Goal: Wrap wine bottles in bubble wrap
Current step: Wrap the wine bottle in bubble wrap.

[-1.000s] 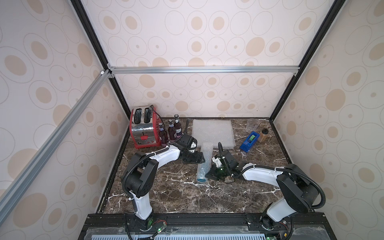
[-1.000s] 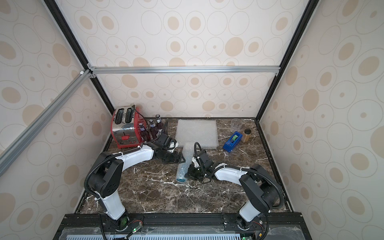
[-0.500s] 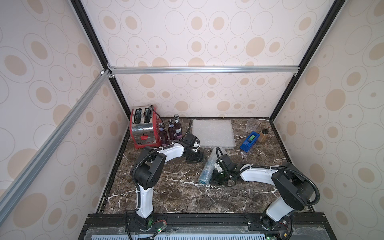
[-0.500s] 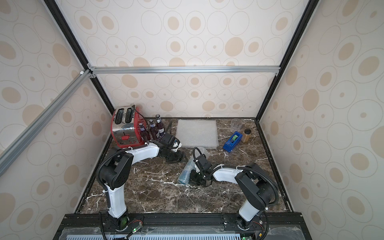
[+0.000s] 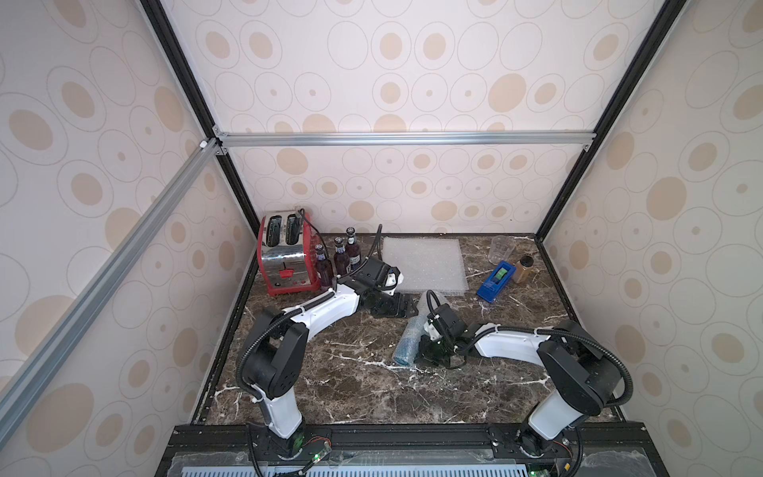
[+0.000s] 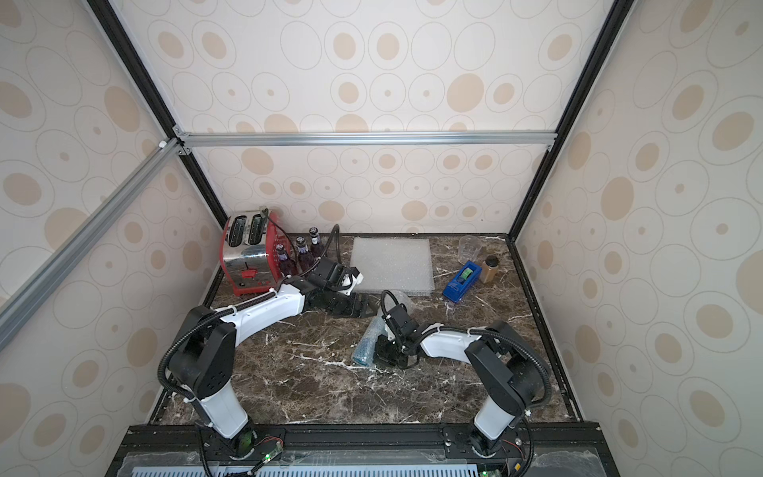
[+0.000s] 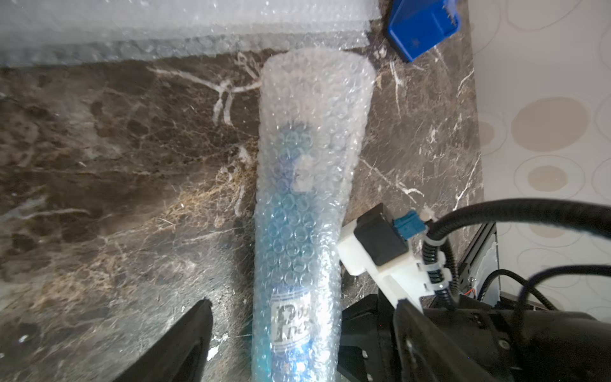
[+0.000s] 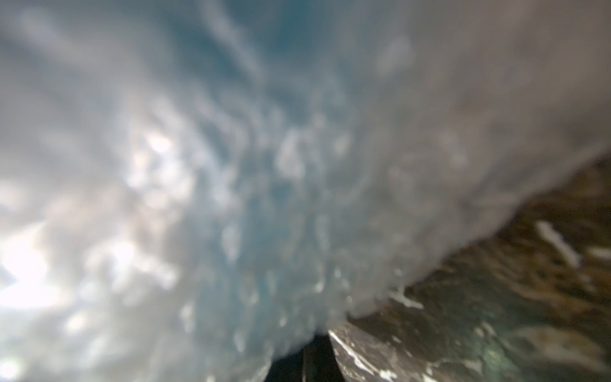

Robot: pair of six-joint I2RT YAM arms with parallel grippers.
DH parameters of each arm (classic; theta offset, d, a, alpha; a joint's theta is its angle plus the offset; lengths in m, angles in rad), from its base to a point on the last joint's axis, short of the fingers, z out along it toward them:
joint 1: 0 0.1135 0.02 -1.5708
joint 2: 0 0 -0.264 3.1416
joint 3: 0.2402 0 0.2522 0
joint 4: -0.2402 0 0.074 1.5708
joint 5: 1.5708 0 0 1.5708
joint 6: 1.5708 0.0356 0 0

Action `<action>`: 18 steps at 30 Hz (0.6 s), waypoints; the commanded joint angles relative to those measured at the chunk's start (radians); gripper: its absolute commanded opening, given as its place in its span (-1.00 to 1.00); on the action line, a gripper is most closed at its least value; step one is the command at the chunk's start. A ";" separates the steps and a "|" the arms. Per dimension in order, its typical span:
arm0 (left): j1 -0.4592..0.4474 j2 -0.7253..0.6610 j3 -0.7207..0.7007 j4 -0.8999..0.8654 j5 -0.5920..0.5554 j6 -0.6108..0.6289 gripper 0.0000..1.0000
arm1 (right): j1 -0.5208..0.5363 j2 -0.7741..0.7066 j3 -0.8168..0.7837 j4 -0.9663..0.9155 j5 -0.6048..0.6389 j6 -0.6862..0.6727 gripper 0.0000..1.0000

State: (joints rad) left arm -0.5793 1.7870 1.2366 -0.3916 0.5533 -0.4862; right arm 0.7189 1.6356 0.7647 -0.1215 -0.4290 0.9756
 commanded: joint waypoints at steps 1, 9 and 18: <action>-0.019 0.058 0.019 -0.070 -0.027 0.053 0.70 | 0.010 0.017 0.021 -0.011 0.013 -0.002 -0.88; -0.040 0.093 0.022 -0.081 -0.043 0.086 0.69 | 0.011 0.014 0.044 -0.023 0.016 -0.009 -0.88; -0.003 0.106 -0.002 -0.096 -0.121 0.081 0.53 | 0.010 0.014 0.071 -0.041 0.009 -0.028 -0.70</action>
State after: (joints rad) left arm -0.6018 1.8851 1.2385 -0.4362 0.5007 -0.4259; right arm 0.7197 1.6478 0.8066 -0.1577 -0.4278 0.9596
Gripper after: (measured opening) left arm 0.777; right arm 0.134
